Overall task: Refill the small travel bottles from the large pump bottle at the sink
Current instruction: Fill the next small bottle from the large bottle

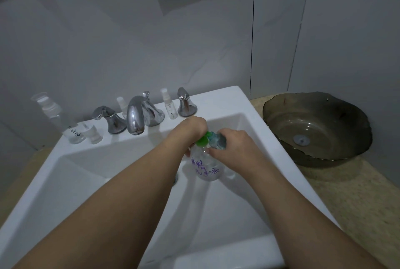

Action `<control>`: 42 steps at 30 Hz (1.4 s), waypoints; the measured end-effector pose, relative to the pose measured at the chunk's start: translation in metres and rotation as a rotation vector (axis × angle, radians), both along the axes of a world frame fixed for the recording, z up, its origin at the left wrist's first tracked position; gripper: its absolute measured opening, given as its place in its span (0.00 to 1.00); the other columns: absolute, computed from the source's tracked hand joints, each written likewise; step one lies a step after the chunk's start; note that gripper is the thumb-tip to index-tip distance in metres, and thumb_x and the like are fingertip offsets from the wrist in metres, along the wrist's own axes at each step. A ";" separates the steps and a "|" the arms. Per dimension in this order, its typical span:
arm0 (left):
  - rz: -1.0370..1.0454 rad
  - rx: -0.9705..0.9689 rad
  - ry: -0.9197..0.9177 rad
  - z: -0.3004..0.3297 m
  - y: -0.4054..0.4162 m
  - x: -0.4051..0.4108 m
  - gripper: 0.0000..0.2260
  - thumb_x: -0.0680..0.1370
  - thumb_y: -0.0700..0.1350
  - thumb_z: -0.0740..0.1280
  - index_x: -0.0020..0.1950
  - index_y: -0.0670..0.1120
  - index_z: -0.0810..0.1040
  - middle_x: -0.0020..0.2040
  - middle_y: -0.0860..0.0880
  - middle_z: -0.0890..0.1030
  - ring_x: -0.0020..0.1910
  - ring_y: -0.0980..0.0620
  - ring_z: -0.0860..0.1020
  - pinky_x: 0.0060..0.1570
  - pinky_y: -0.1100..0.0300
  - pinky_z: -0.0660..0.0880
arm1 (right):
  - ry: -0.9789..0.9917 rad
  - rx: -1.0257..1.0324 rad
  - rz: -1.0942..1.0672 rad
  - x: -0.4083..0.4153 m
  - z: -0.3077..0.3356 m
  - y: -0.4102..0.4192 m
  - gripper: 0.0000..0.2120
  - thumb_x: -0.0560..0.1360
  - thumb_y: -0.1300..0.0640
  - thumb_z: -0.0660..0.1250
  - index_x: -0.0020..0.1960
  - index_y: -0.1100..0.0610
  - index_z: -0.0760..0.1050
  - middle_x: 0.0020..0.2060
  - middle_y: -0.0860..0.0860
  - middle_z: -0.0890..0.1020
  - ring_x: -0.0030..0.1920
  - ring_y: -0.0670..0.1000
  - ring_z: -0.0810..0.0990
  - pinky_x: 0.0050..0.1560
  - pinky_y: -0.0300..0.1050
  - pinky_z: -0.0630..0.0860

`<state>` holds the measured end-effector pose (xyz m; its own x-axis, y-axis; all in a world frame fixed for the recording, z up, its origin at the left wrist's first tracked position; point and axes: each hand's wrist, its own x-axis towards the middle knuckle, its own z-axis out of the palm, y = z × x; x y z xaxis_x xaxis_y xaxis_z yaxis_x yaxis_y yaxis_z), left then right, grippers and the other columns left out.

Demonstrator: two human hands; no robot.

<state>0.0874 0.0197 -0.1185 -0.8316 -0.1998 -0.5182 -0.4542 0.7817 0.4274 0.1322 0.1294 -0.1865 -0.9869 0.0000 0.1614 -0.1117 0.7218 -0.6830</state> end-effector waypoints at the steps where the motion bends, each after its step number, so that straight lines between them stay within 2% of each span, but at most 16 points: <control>1: -0.009 -0.007 0.010 -0.001 0.001 -0.001 0.12 0.78 0.37 0.54 0.39 0.35 0.73 0.52 0.34 0.80 0.46 0.35 0.82 0.46 0.46 0.80 | 0.000 0.017 -0.002 0.000 0.000 0.000 0.14 0.69 0.45 0.72 0.46 0.54 0.76 0.39 0.49 0.78 0.40 0.52 0.76 0.37 0.44 0.70; 4: -0.047 -0.025 0.002 -0.003 0.001 -0.003 0.11 0.78 0.36 0.54 0.39 0.35 0.72 0.52 0.33 0.80 0.47 0.33 0.82 0.44 0.45 0.80 | -0.004 0.026 -0.002 0.000 0.000 0.000 0.14 0.69 0.45 0.72 0.46 0.53 0.76 0.39 0.49 0.78 0.40 0.51 0.76 0.37 0.43 0.70; 6: -0.057 -0.032 -0.019 -0.003 -0.001 -0.003 0.11 0.78 0.37 0.54 0.41 0.34 0.73 0.52 0.33 0.80 0.48 0.34 0.82 0.47 0.45 0.80 | -0.007 0.025 -0.004 0.001 0.000 -0.001 0.14 0.69 0.45 0.72 0.46 0.54 0.76 0.39 0.49 0.79 0.40 0.52 0.77 0.38 0.44 0.71; 10: -0.070 -0.021 -0.081 0.003 -0.007 -0.003 0.17 0.76 0.43 0.52 0.50 0.35 0.77 0.49 0.38 0.82 0.45 0.38 0.83 0.55 0.45 0.77 | -0.005 0.015 0.012 0.000 0.001 -0.001 0.14 0.68 0.46 0.71 0.47 0.54 0.76 0.41 0.50 0.80 0.42 0.53 0.78 0.42 0.47 0.76; 15: -0.125 -0.015 -0.128 0.013 -0.011 -0.004 0.22 0.72 0.50 0.51 0.48 0.38 0.79 0.45 0.40 0.84 0.41 0.39 0.84 0.55 0.49 0.76 | 0.039 0.014 0.026 0.002 0.004 -0.002 0.14 0.69 0.45 0.70 0.48 0.53 0.76 0.41 0.49 0.79 0.41 0.51 0.77 0.42 0.47 0.76; 19: -0.122 -0.029 -0.115 0.014 -0.009 -0.001 0.21 0.73 0.49 0.51 0.47 0.38 0.78 0.46 0.40 0.83 0.42 0.40 0.84 0.57 0.47 0.75 | 0.057 0.033 0.022 0.003 0.005 -0.003 0.14 0.70 0.45 0.70 0.48 0.54 0.75 0.41 0.50 0.79 0.41 0.51 0.76 0.40 0.45 0.73; 24: -0.077 -0.036 -0.052 0.011 -0.003 0.003 0.16 0.75 0.43 0.50 0.43 0.35 0.74 0.46 0.36 0.81 0.47 0.36 0.82 0.56 0.45 0.77 | 0.051 0.042 0.004 0.002 0.003 -0.003 0.14 0.69 0.45 0.70 0.46 0.55 0.75 0.40 0.49 0.78 0.41 0.51 0.76 0.39 0.44 0.71; 29: -0.074 -0.076 -0.014 0.008 0.003 0.005 0.12 0.78 0.35 0.53 0.40 0.34 0.72 0.54 0.32 0.80 0.51 0.34 0.81 0.53 0.43 0.78 | 0.042 0.081 0.012 0.001 0.000 -0.001 0.15 0.68 0.44 0.71 0.45 0.54 0.75 0.39 0.49 0.77 0.41 0.52 0.76 0.40 0.44 0.71; 33: -0.099 -0.091 -0.026 0.005 0.001 0.002 0.12 0.78 0.35 0.53 0.40 0.33 0.73 0.53 0.32 0.80 0.50 0.34 0.81 0.53 0.43 0.79 | 0.070 0.080 0.016 0.001 -0.001 -0.002 0.15 0.68 0.45 0.71 0.46 0.55 0.76 0.39 0.48 0.77 0.41 0.51 0.74 0.40 0.43 0.68; 36: -0.102 -0.085 -0.035 0.004 -0.001 0.001 0.13 0.78 0.36 0.52 0.44 0.32 0.75 0.52 0.32 0.81 0.50 0.35 0.82 0.54 0.43 0.78 | 0.072 0.074 0.022 0.001 -0.001 -0.003 0.14 0.68 0.46 0.71 0.45 0.53 0.72 0.40 0.48 0.76 0.42 0.50 0.73 0.40 0.43 0.67; 42: -0.093 -0.016 -0.074 0.008 -0.009 -0.003 0.19 0.73 0.46 0.51 0.47 0.35 0.76 0.45 0.37 0.82 0.42 0.38 0.82 0.50 0.48 0.79 | 0.099 0.016 0.021 0.002 0.001 -0.003 0.13 0.69 0.48 0.71 0.44 0.54 0.71 0.39 0.47 0.74 0.40 0.50 0.72 0.38 0.42 0.63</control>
